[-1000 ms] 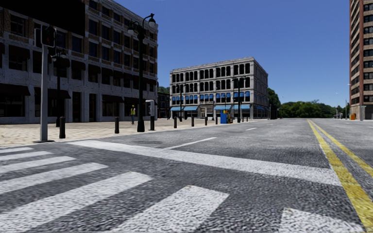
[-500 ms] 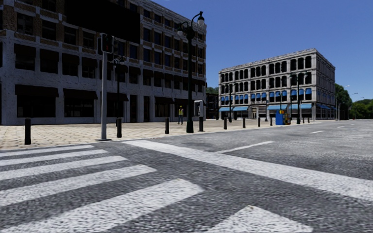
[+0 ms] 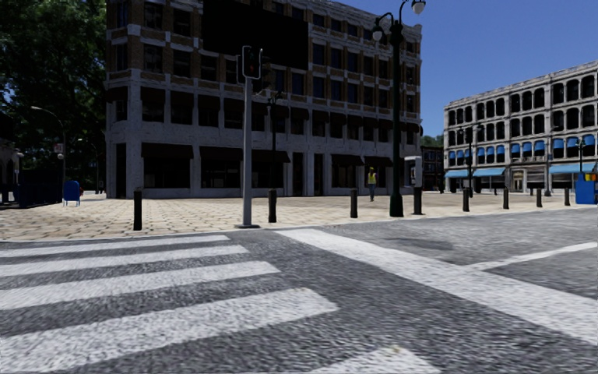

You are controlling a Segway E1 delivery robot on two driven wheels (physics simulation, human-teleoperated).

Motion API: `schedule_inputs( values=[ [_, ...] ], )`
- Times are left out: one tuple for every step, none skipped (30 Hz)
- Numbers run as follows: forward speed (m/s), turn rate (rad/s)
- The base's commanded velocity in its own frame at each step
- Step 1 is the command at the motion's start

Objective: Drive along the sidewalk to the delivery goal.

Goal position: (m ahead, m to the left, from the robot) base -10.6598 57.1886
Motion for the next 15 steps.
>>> schedule_inputs(
  values=[
    [1.88, 0.82],
    [1.88, 0.82],
    [1.88, 0.9],
    [1.88, 0.92],
    [1.88, 0.92],
    [1.89, 0.92],
    [1.9, 0.92],
    [2.0, 0.92],
    [2.0, 0.92],
    [2.0, 0.92],
    [2.0, 0.92],
    [2.0, 0.92],
    [2.0, 0.92],
    [2.0, 0.92],
    [2.0, 0.92]
  ],
)
